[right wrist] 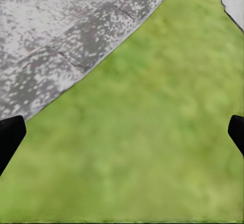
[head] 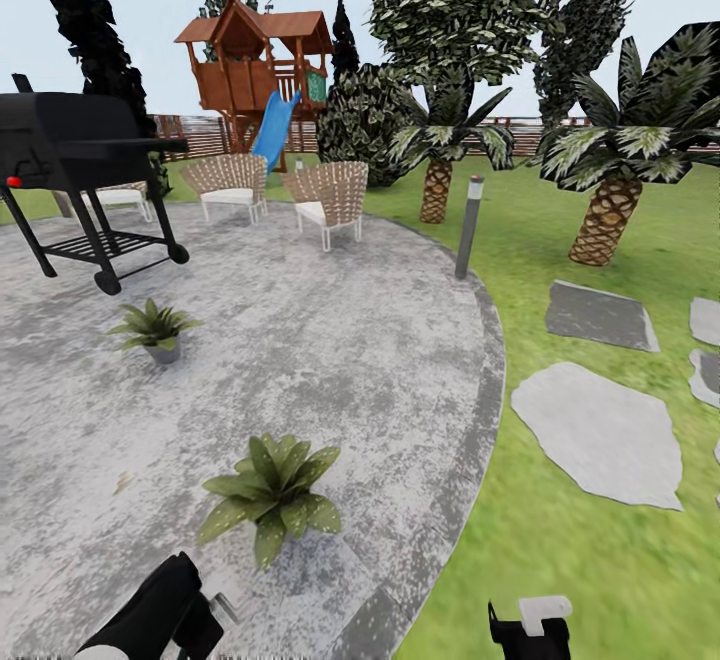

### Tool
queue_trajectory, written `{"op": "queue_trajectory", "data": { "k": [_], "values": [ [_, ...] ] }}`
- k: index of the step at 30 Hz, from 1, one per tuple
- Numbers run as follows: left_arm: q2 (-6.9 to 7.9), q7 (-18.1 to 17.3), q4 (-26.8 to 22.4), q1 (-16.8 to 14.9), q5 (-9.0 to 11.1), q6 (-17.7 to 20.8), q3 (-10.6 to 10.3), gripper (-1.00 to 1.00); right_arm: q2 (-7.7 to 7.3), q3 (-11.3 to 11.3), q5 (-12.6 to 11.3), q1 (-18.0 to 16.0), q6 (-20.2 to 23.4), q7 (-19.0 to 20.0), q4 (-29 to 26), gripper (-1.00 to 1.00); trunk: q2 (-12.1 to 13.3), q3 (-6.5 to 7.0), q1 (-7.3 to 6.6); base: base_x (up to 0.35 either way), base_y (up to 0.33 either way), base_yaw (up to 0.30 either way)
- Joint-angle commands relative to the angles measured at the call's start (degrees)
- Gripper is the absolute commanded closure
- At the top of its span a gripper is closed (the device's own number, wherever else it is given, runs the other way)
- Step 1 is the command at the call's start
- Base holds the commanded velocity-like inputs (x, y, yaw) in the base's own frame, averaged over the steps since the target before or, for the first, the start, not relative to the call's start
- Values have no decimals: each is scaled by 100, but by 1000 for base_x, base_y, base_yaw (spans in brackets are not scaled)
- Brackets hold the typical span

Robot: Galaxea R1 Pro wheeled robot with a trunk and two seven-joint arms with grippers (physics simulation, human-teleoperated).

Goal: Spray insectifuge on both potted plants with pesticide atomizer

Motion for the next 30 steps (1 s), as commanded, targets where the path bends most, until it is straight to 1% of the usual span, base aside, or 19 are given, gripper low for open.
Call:
{"op": "queue_trajectory", "data": {
  "k": [1,5,11,13,16,20,22,23,24,25,27,28,29,30],
  "values": [
    [-3,-49,-11,-13,-45,12,28,100,2,-38,61,-4,-19,-18,10,-100,-2,-5,-3,-221,221,-23],
    [-3,-49,-13,-41,-34,17,39,100,2,-37,61,-4,-17,-18,12,-100,-2,-5,-3,-174,265,-166],
    [-3,-56,-22,-79,-33,26,46,100,2,-34,61,-4,-20,-18,11,-100,-2,-5,-3,-23,328,-278],
    [-3,-71,-99,-86,-31,26,47,100,2,-35,61,-4,-21,-18,11,-100,-2,-5,-3,-2,336,-287],
    [7,-106,-356,-85,-27,57,50,100,2,-35,61,-4,-22,-18,12,-100,-2,-5,-3,0,337,-258],
    [18,-112,-443,-82,-39,75,43,100,2,-34,61,-4,-22,-3,6,-100,-2,-5,-3,-120,307,-62],
    [21,-174,-455,-83,-72,71,29,100,2,-34,61,-4,-22,6,6,-100,-2,-5,-3,-125,155,-7],
    [22,-230,-458,-80,-83,62,21,100,2,-35,61,-4,-22,7,6,-100,-2,-5,-3,-62,78,-4],
    [28,-366,-461,-76,-103,47,7,100,2,-33,61,-4,-22,8,5,-100,-2,-5,-3,-26,32,-1],
    [49,-437,-461,-75,-109,40,-1,100,2,-34,61,-4,-22,8,5,-100,-2,-5,-3,-16,20,-1],
    [176,-580,-462,-71,-113,31,-20,100,2,-36,61,-4,-22,8,5,-100,-2,-5,-3,-7,9,0],
    [321,-682,-462,-76,-114,28,-26,100,2,-35,61,-4,-22,9,5,-100,-2,-5,-3,-2,3,0],
    [401,-739,-463,-82,-116,27,-27,100,2,-35,61,-4,-22,9,5,-100,-2,-5,-3,-1,2,0],
    [529,-835,-467,-101,-118,24,-31,100,2,-37,61,-4,-22,9,5,-100,-2,-5,-3,0,0,0]
  ]
}}
